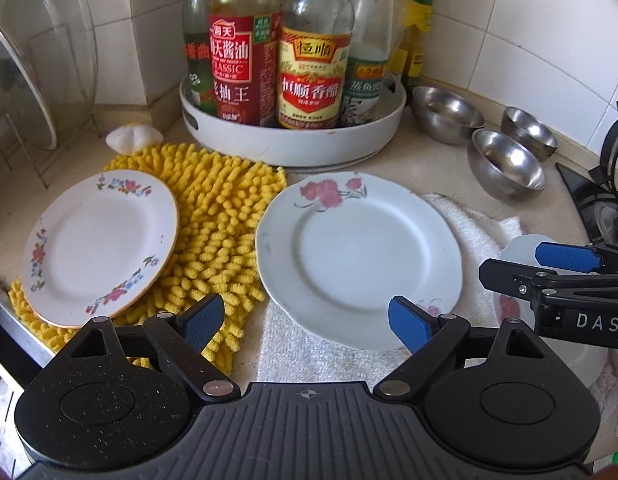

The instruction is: Organize plates and bowls

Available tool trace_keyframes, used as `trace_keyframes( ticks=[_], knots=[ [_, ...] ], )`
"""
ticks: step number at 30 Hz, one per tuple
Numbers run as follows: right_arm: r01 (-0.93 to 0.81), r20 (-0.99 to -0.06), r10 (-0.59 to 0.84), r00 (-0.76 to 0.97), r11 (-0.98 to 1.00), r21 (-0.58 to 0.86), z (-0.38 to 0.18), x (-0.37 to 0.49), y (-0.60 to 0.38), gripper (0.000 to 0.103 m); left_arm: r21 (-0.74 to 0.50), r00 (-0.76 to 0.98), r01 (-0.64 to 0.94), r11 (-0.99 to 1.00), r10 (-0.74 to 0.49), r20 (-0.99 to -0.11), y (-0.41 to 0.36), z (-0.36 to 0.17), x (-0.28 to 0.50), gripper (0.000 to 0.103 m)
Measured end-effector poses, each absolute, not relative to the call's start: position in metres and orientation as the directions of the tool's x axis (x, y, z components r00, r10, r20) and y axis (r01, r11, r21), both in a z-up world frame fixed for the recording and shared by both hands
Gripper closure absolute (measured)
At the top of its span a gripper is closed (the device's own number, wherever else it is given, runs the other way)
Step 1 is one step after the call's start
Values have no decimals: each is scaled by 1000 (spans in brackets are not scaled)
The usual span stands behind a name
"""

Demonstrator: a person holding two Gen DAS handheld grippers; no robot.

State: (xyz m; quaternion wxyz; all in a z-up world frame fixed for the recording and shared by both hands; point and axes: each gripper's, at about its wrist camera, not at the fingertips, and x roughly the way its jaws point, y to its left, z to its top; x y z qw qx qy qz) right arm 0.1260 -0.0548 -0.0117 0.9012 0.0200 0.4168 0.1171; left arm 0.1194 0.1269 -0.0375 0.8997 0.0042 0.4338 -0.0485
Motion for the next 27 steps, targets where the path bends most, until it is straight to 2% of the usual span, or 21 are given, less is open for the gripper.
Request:
trace_keyframes(
  ticks=[14, 27],
  knots=[
    [-305, -768, 282, 575, 945, 119, -12, 159, -73, 9, 62, 590, -62, 996, 86, -803, 102, -44, 125, 7],
    [-264, -808, 257, 531, 956, 130, -32, 192, -60, 9, 42, 565, -34, 999, 54, -823, 110, -60, 151, 6]
  ],
)
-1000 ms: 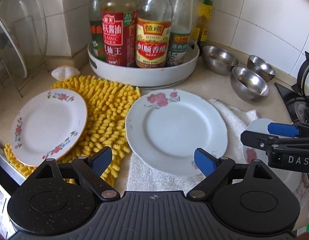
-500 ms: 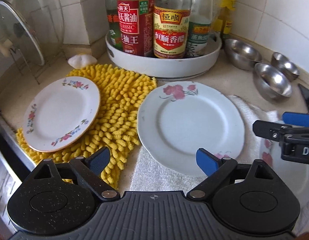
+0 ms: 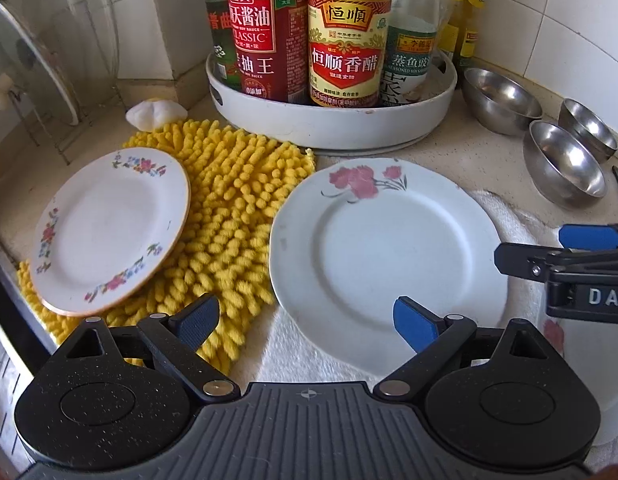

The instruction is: Organize plates and bowls

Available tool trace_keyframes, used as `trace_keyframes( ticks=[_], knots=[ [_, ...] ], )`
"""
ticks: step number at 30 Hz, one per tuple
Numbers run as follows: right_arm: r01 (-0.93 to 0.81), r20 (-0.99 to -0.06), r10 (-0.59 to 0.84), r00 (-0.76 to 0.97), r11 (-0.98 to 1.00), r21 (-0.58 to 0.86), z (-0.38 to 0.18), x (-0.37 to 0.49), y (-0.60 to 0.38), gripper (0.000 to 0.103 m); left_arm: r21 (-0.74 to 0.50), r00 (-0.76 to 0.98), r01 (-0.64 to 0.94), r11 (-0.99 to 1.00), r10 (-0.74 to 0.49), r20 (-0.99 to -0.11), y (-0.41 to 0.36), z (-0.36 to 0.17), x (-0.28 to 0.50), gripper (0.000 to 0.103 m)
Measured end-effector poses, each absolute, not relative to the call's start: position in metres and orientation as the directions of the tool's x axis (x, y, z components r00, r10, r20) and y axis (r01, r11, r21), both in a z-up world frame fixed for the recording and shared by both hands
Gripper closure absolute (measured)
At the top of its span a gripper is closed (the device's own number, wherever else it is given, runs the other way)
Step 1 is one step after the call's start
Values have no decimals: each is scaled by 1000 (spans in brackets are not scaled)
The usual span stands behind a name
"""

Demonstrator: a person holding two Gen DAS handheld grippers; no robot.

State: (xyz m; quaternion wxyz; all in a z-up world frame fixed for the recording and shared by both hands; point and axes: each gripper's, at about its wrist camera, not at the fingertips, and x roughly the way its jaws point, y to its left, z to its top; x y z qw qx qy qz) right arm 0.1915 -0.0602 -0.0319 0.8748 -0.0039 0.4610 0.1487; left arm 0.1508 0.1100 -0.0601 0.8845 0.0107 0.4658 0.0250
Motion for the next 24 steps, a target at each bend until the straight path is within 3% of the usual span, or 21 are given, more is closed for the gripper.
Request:
trace_keyframes(
  ticks=[16, 18, 24],
  knots=[
    [-219, -833, 250, 494, 963, 159, -43, 212, -57, 10, 18, 541, 49, 999, -11, -841, 113, -71, 183, 6],
    [-212, -841, 248, 481, 964, 162, -46, 213, -59, 18, 15, 541, 51, 999, -15, -841, 113, -71, 185, 6],
    [-216, -843, 260, 472, 961, 175, -49, 211, -62, 22, 3, 529, 60, 998, -29, -848, 113, -75, 187, 7]
  ],
)
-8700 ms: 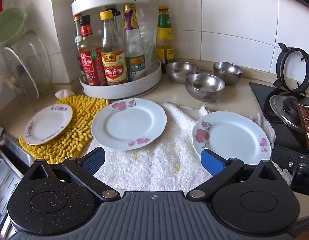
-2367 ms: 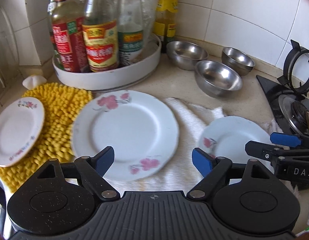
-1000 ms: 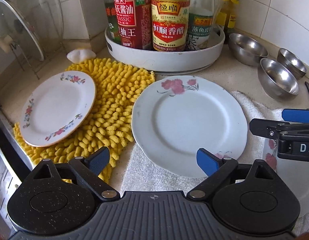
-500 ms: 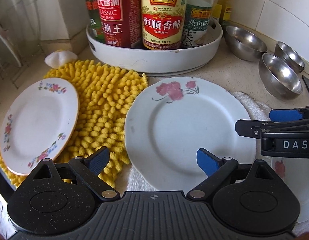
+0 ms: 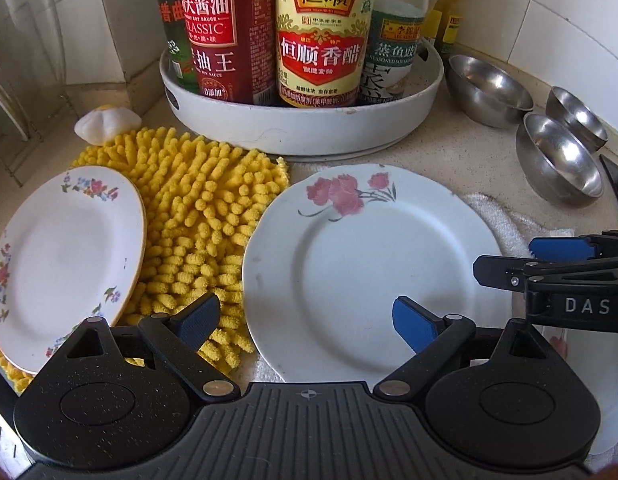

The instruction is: Organize plates and bowls

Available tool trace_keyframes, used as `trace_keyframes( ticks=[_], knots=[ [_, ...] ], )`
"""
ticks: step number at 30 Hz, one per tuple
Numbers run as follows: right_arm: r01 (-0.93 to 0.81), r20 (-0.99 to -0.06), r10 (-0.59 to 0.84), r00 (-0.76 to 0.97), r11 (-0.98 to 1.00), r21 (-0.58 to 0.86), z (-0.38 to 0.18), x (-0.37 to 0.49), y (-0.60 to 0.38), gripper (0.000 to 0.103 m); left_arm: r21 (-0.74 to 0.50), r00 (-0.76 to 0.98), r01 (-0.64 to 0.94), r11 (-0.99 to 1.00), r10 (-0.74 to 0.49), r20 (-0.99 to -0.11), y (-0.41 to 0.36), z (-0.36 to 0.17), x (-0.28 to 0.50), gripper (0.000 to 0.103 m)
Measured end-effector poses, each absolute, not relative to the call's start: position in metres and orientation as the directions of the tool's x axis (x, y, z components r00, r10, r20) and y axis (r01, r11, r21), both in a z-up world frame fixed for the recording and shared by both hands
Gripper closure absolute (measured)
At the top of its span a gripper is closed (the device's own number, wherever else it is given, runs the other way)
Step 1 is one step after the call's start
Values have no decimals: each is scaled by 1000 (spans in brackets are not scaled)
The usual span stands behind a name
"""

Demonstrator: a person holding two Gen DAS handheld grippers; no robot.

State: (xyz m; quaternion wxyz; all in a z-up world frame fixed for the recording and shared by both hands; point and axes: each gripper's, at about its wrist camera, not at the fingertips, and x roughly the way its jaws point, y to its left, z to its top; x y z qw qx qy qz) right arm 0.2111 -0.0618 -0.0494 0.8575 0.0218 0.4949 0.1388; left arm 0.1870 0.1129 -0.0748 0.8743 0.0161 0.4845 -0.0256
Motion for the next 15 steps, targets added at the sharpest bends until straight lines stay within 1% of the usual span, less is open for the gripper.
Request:
trace_keyframes(
  ticks=[9, 12, 15],
  knots=[
    [-243, -825, 301, 478, 948, 206, -41, 204, -63, 32, -10, 532, 75, 997, -48, -845, 111, -75, 190, 9],
    [-239, -822, 291, 490, 951, 194, -32, 200, -65, 33, -18, 529, 68, 998, -51, -847, 113, -77, 191, 9],
    [-214, -803, 250, 542, 964, 156, -18, 193, -73, 33, -35, 525, 62, 997, -62, -849, 118, -78, 190, 9]
  ],
)
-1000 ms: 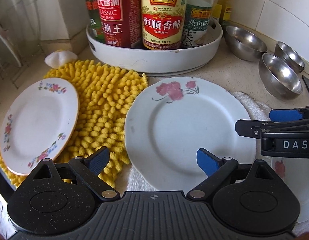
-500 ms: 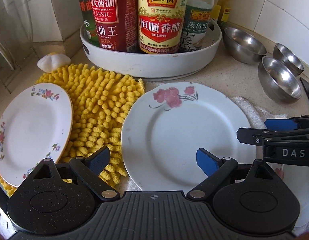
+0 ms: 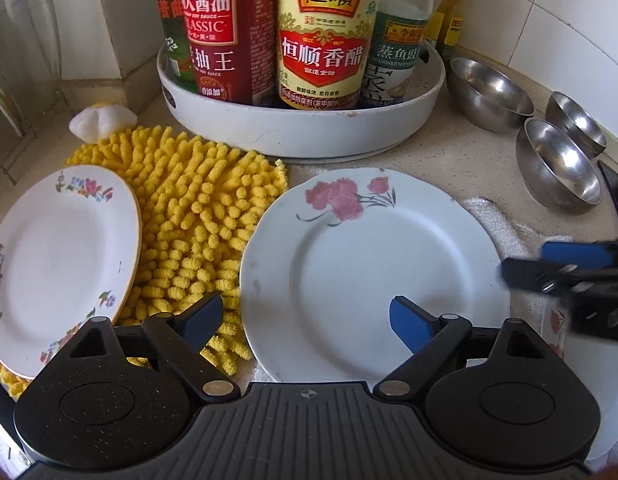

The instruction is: Organize plates and bowls

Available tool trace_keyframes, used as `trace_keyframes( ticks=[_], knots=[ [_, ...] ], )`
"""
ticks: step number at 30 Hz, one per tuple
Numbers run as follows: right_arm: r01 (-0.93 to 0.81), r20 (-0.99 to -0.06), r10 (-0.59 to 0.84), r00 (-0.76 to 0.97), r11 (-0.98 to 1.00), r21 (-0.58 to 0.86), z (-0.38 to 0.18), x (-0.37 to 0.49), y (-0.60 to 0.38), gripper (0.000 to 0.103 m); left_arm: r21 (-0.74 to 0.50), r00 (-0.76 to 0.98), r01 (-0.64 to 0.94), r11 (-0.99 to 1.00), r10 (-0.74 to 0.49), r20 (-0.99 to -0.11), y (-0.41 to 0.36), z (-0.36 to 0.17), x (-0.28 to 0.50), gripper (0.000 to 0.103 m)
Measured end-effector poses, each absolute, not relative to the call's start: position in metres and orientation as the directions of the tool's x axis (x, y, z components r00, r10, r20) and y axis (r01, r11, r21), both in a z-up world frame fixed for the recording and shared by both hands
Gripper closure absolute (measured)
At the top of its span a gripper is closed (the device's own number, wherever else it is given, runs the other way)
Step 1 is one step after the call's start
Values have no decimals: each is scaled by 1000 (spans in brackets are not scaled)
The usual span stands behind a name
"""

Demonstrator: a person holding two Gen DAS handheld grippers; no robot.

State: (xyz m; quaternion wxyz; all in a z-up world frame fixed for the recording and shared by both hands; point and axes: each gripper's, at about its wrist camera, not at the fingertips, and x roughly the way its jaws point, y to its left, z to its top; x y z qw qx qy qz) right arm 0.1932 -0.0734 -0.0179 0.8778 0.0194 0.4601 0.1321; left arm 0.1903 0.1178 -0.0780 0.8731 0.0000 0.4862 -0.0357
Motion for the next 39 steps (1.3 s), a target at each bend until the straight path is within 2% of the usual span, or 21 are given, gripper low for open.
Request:
trace_keyframes(
  ticks=[5, 9, 13, 30, 39],
  knots=[
    [-254, -766, 340, 545, 938, 236, -24, 202, -58, 33, -70, 513, 75, 995, -98, -852, 121, -79, 193, 9],
    [-208, -760, 370, 534, 929, 306, -36, 207, -60, 33, 20, 520, 121, 992, -47, -853, 110, -76, 199, 9],
    [-155, -788, 374, 489, 926, 343, -51, 207, -66, 33, 51, 508, 159, 986, -37, -861, 103, -76, 201, 9],
    [-175, -786, 437, 436, 899, 402, -60, 204, -67, 32, 2, 489, 126, 992, -61, -870, 111, -85, 202, 9],
    [-180, -794, 439, 420, 898, 402, -62, 212, -65, 32, -12, 491, 166, 986, -93, -866, 110, -89, 205, 9]
  ],
)
